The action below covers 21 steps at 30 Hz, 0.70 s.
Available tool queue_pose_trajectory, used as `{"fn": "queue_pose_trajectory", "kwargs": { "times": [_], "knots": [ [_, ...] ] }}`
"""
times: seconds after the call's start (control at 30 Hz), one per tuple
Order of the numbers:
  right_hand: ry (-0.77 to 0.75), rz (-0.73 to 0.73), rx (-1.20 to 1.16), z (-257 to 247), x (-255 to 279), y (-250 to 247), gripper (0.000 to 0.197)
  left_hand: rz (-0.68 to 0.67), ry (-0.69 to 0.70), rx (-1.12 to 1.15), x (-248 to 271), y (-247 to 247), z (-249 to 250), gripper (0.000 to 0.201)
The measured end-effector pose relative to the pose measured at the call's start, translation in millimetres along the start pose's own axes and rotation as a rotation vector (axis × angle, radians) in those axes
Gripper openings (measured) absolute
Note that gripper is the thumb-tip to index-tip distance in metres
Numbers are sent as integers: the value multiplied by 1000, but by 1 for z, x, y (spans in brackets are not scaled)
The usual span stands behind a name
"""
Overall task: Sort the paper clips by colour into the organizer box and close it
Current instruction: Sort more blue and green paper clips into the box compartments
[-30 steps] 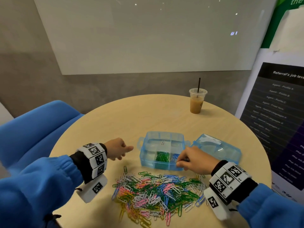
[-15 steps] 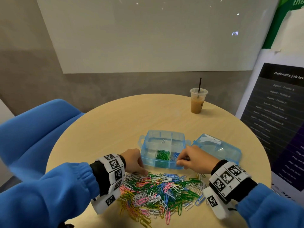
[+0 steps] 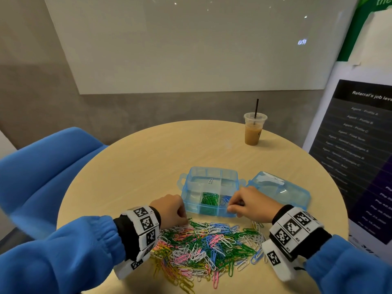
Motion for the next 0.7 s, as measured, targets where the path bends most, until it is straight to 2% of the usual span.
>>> {"fn": "queue_pose_trajectory", "kwargs": {
  "times": [0.1, 0.27, 0.37, 0.43, 0.53, 0.7],
  "knots": [
    [1, 0, 3, 0, 0, 0, 19, -27, 8, -3, 1, -5, -4, 24],
    [-2, 2, 2, -1, 1, 0, 20, -107, 67, 130, 2, -20, -13, 19],
    [0, -5, 9, -1, 1, 0, 20, -147, 118, 288, 3, -43, -5, 13],
    [1, -9, 10, -2, 2, 0, 20, -56, 131, 405, 0, -60, 4, 7],
    [-2, -6, 3, -3, 3, 0, 20, 111, 112, 479, -11, -73, 16, 11],
    [3, -2, -2, -3, 3, 0, 20, 177, 80, 385, -20, -75, 27, 23]
  ]
}}
Point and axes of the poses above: each hand's wrist, its own x-axis away from the middle knuckle, its own y-axis out of the palm, z = x × y, the point moved 5 cm from there along -x, towards the middle knuckle, and after that the axes turned 8 degrees about y, right-handed, at the moved point
